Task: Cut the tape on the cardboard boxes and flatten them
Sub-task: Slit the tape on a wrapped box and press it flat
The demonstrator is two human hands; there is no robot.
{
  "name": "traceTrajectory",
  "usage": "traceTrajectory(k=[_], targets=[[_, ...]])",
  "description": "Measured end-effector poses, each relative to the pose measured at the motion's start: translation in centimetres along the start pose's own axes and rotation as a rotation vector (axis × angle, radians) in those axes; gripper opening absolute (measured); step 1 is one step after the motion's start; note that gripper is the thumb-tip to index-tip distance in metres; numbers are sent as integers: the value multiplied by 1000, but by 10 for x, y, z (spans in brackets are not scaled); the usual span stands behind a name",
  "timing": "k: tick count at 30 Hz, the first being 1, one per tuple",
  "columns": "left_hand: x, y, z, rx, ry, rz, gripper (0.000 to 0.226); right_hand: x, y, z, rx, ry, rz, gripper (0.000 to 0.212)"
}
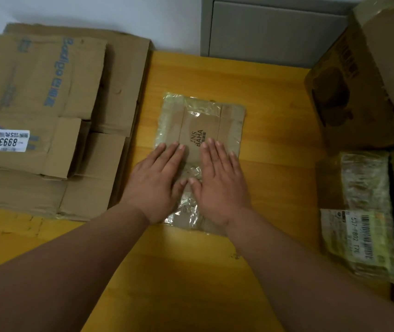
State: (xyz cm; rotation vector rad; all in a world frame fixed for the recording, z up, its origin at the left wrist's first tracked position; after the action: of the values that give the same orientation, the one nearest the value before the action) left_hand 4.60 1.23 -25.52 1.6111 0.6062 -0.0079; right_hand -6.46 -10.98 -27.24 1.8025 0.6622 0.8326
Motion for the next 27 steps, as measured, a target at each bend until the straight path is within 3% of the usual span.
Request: traceTrajectory(k=[6, 12, 17, 22, 25, 27], targets=[[11, 27, 18, -12, -48, 66, 74, 6, 14, 13, -131, -85, 94, 66], [17, 28, 35, -7, -33, 130, 81, 4, 8, 12, -77, -82, 12, 62], [22, 30, 50, -15, 0, 155, 64, 12, 18, 5, -81, -145, 285, 63], [17, 34, 55, -118, 70, 22, 38, 10, -4, -11, 20, -73, -33, 70], [7, 32, 25, -249, -73, 25, 46, 10, -5, -10, 28, -78, -64, 70], [2, 20, 7, -36, -141, 16, 63, 11, -3, -10, 35, -69, -69, 70]])
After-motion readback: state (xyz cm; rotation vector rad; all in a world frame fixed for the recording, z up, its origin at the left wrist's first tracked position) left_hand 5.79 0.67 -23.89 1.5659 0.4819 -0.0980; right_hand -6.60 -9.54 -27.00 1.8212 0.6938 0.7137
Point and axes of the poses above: each hand's wrist, its own z-axis towards the middle knuckle, its own y-axis out of the back of the hand, x = y × z, the point moved 2 cm from there along z, towards the middle knuckle, and after that the axes turned 9 degrees about -y, right-handed, at the moved point
